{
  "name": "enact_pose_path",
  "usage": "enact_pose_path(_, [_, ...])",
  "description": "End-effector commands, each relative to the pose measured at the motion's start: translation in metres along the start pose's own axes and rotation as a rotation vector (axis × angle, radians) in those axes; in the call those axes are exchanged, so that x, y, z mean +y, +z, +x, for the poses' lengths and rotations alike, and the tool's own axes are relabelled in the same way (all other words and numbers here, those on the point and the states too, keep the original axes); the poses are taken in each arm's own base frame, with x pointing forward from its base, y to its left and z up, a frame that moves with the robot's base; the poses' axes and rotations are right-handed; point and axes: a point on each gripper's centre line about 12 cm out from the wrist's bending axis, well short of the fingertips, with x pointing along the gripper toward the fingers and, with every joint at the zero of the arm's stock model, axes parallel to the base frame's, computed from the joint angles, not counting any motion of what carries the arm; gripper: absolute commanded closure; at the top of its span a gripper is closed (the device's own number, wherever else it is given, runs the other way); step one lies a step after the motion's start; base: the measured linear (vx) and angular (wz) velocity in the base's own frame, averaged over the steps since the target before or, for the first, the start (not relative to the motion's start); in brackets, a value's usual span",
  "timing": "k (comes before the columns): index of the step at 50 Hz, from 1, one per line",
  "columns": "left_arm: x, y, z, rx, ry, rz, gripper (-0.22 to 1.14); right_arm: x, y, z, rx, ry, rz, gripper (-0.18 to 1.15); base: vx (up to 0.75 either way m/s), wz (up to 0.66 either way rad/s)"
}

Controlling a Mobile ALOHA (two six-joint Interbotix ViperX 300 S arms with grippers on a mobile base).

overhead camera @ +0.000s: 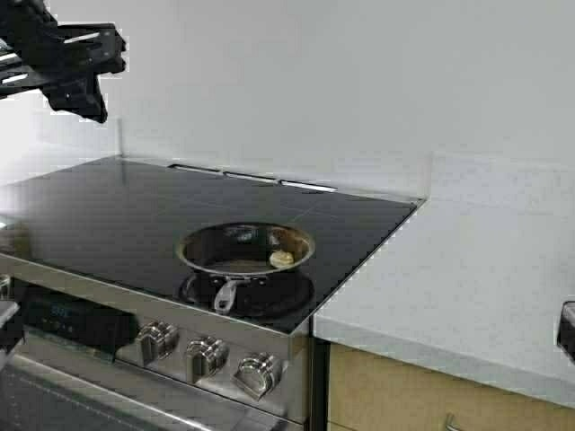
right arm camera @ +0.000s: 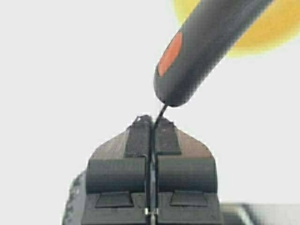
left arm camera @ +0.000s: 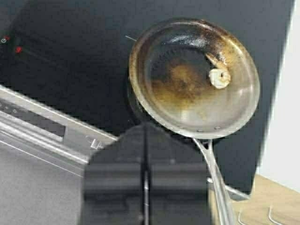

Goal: Add oil to the pan and cook the shrimp and serve it

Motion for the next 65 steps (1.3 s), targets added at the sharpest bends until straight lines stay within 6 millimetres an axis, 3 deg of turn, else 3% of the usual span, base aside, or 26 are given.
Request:
enact_pose_path(1, [-0.001,0.006,0.0,-0.017,-0.006,0.005,0.88,-0.036,0.001,0.016,0.078,-0.014,0.057,0.89,0.0,0.0])
enact_pose_path(18, [0.0,0.002,0.004,0.003,-0.001,0.001,0.88,-0.083,-0.008,0.07,0.24,-0.014,0.187,0.89,0.0,0.0])
enact_pose_path(31, [0.001,0.001,0.006,0.01,-0.001,0.0,0.88,-0.106,-0.005,0.094,0.269,-0.018,0.239,0.89,0.0,0.0])
enact_pose_path(46, [0.002,-0.002,0.01,0.026,0.003,-0.002,0.88,-0.119,0.002,0.112,0.247,-0.032,0.269,0.85,0.0,0.0])
enact_pose_path(51, [0.002,-0.002,0.01,0.026,0.003,-0.002,0.88,-0.129,0.006,0.111,0.203,-0.049,0.309,0.71,0.0,0.0])
enact_pose_path(59, [0.002,-0.003,0.01,0.027,0.003,-0.002,0.88,-0.143,0.002,0.113,0.198,-0.056,0.38,0.26,0.0,0.0])
enact_pose_path(65, [0.002,-0.002,0.01,0.026,0.003,-0.002,0.88,-0.143,0.0,0.123,0.248,-0.032,0.396,0.07,0.0,0.0])
